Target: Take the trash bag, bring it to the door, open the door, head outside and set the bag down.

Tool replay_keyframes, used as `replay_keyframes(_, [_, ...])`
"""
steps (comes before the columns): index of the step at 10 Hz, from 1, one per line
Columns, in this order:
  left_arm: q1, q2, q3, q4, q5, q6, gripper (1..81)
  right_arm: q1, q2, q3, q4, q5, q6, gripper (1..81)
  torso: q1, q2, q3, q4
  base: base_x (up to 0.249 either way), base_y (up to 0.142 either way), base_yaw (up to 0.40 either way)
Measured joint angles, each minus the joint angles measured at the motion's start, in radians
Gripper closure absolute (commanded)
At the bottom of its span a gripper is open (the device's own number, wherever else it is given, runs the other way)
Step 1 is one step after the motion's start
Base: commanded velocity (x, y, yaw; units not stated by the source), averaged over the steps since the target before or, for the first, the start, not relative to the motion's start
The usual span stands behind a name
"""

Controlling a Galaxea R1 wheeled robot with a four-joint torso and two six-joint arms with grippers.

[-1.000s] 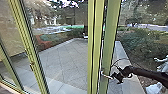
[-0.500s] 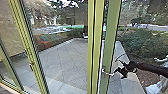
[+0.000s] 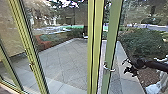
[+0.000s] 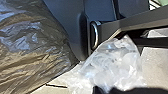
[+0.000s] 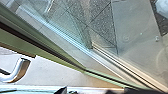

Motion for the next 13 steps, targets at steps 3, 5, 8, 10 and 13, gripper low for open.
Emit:
replay_keyframes(3, [-0.001,0.000,0.000,0.000,0.002,0.000,81.1,0.038,-0.035,-0.039,-0.123,0.004,-0.111,1.0,0.001,0.000,0.021,-0.033,0.000,0.000,0.000])
replay_keyframes(5, [0.003,0.000,0.000,0.000,0.003,0.000,81.1,0.039,-0.059,-0.058,-0.185,-0.008,-0.203,1.0,0.001,0.000,0.021,-0.034,0.000,0.000,0.000])
replay_keyframes(8, [0.004,0.000,0.000,0.000,0.003,0.000,81.1,0.049,-0.072,-0.054,-0.291,-0.018,-0.304,1.0,0.002,0.000,0.021,-0.034,0.000,0.000,0.000])
replay_keyframes(10, [0.004,0.001,0.000,0.000,0.002,0.000,81.1,0.058,-0.099,-0.031,-0.368,-0.021,-0.353,1.0,0.002,0.000,0.021,-0.034,0.000,0.000,0.000])
replay_keyframes(13, [0.004,0.001,0.000,-0.004,0.003,0.000,81.1,0.060,-0.111,-0.010,-0.524,-0.022,-0.357,1.0,0.002,0.000,0.021,-0.034,0.000,0.000,0.000])
